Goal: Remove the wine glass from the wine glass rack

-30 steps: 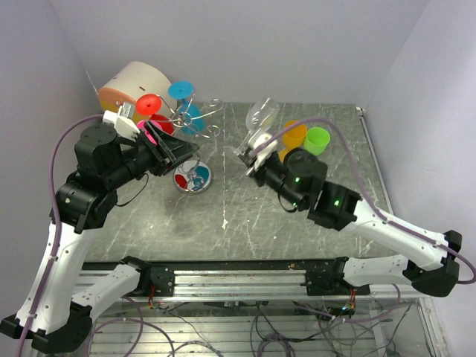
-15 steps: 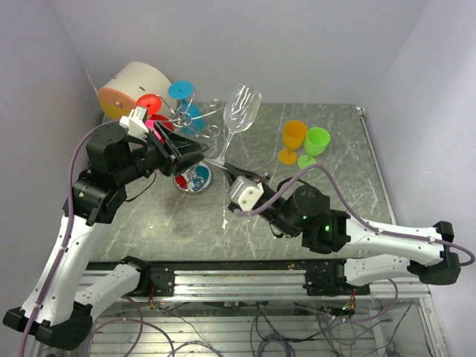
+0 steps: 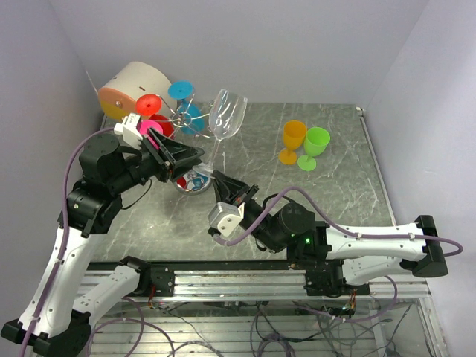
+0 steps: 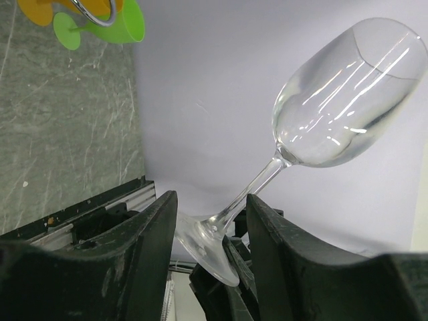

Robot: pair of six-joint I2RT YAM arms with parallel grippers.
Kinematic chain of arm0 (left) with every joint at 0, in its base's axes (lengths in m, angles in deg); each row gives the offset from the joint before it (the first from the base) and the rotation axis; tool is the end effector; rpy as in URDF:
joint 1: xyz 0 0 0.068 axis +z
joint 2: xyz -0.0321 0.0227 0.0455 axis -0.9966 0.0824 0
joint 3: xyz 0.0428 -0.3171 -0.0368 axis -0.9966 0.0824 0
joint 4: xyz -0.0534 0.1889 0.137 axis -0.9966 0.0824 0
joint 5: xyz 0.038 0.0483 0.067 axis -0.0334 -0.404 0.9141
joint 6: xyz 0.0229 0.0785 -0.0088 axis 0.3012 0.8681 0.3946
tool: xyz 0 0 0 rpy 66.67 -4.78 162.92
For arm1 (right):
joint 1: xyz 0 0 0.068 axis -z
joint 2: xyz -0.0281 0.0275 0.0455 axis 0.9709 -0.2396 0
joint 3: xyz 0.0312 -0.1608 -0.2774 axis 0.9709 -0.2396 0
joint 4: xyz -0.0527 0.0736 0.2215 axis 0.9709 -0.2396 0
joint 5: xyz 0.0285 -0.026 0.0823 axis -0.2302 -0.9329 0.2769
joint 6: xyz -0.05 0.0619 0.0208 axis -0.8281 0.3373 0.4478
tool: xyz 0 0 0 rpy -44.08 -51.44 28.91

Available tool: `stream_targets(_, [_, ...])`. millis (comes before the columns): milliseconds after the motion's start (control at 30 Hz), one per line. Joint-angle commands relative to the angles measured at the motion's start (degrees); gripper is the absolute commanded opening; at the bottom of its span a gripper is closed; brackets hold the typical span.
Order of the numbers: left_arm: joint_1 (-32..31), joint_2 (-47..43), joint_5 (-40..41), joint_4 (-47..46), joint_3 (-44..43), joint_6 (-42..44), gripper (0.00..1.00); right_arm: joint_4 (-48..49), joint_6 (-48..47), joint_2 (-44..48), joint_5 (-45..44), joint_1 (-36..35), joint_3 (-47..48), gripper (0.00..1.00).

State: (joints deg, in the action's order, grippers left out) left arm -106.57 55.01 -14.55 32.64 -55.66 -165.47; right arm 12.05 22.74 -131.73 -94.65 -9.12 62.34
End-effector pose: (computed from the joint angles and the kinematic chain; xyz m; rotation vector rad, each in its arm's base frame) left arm 0.1080 -0.0779 0.4681 -0.5284 1.9354 -1.5988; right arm 0.0605 0.2647 0.4704 -1.0094 0.8629 0.0667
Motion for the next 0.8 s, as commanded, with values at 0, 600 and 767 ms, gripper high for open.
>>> stream_targets(0, [-0.4, -1.2, -3.3, 3.7, -1.5, 1.2, 0.56, 5.4, -2.6, 1.8, -2.3, -0.1, -0.6, 0.00])
stream_targets(600, [-0.4, -2.4, -4.9, -1.2, 2.7, -5.3, 0.56, 11.0, -9.2, 2.1, -4.2, -1.7, -5.7, 0.00])
stream_targets(767, [-0.4, -2.6, -6.6, -2.5, 3.3, -7.2, 0.57, 14.1, -10.7, 0.3, -3.9, -1.8, -6.1, 0.00])
